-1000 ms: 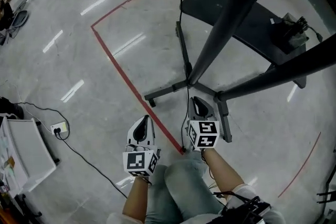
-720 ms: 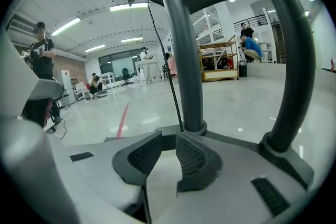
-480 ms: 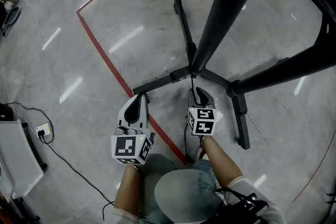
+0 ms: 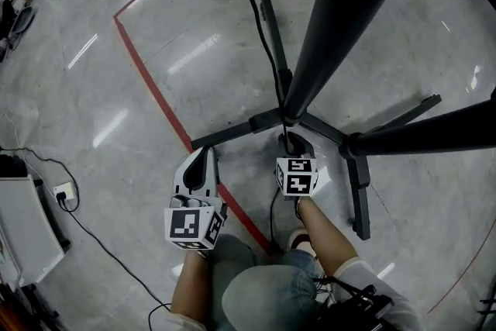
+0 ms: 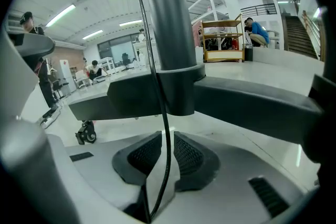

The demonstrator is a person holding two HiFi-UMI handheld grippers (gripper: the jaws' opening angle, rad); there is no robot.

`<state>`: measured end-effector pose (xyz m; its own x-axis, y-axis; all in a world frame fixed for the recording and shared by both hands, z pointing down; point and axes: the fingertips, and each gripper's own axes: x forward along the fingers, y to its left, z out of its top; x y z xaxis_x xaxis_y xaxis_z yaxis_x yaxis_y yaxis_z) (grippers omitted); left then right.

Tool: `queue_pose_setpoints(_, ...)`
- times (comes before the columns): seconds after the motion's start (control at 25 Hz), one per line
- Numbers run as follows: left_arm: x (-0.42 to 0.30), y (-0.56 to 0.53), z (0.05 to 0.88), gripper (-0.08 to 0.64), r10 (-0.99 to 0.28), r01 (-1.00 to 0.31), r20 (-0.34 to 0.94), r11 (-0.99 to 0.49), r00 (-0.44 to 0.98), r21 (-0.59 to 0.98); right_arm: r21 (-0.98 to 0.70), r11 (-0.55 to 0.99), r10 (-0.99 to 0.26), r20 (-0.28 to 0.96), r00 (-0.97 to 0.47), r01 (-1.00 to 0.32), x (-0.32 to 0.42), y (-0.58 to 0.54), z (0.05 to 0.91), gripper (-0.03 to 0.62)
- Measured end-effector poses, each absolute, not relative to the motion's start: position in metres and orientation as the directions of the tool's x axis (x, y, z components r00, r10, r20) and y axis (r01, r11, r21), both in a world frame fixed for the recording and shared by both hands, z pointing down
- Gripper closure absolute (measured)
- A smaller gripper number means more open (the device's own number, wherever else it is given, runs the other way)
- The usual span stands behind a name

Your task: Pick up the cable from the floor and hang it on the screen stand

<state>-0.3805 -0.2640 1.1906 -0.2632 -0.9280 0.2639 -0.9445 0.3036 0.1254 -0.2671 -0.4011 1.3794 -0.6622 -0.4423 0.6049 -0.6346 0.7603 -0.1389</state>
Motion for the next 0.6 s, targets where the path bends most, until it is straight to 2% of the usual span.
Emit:
queue_pose_setpoints(0.28,-0.385,-0.270,1.200,0.557,-0.915,-0.927,0.276,0.343,-0.293,0.154,-0.174,0.757,-0.396,0.645,-0.654,-0.630,-0.265,-0.402,1.393,0.518)
queue_pose_setpoints(0.44,-0.382,-0.272,1.199,0.557,-0.920,-0.935,0.275,0.326,-0.279,0.140,-0.180,0.762,-0.382,0.650,-0.657,-0.622,-0.261,-0.398,1.396,0.558)
queue_pose_setpoints(0.6,-0.389,-0.262,1.192,0.557,-0.921,-0.928,0.257,0.338,-0.293,0.154,-0.198,0.751,-0.395,0.631,-0.668,-0.630,-0.255,-0.391,1.381,0.566)
